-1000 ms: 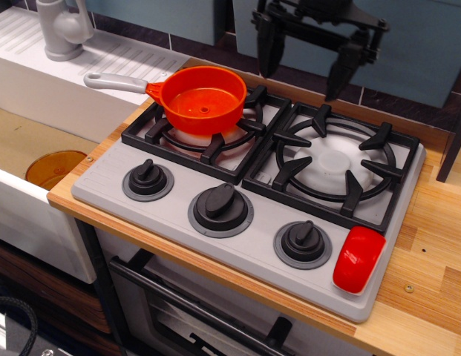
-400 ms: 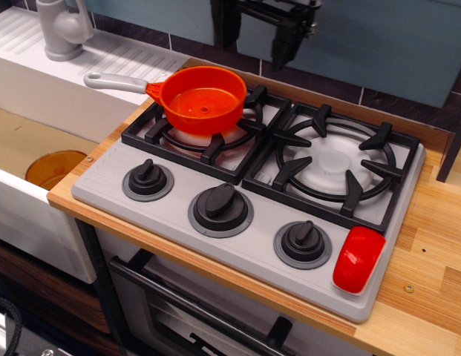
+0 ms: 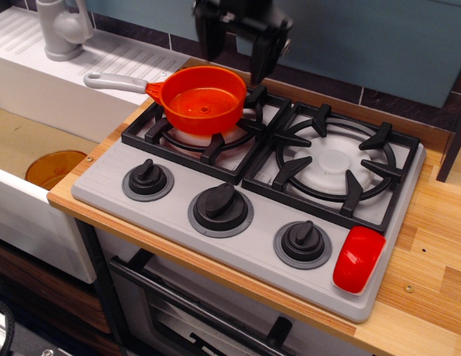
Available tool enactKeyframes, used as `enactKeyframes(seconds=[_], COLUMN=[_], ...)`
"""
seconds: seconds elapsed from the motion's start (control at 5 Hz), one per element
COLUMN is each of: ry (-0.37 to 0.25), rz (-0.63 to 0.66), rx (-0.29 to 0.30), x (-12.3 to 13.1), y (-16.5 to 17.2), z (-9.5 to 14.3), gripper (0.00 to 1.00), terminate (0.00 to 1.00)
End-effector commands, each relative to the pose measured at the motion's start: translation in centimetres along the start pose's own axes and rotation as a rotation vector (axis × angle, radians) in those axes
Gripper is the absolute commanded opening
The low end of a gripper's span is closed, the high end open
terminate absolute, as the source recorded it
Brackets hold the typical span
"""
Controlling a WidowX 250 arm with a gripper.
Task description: End effector reaching pot or pan
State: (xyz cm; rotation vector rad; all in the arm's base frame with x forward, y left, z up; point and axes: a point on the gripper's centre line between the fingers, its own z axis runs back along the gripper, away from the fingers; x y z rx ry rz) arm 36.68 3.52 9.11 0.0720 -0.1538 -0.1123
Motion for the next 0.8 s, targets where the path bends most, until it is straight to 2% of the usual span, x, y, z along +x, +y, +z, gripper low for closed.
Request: enactKeyframes(seconds=[0.0,0.2,0.4,0.6], ry=[0.008,0.05,0.05,0.05], rz=[0.027,0.05,0.05,0.05], rx=[-0.02,-0.029,-0.029,-0.029], x=[0.3,0.0,0.0,0.0], y=[0.0,-1.2,-1.2,-1.2], z=[-2.0,-3.4,-3.4,-3.4], gripper=[1.0,1.0,1.0,1.0], terminate=[0.0,0.0,0.0,1.0])
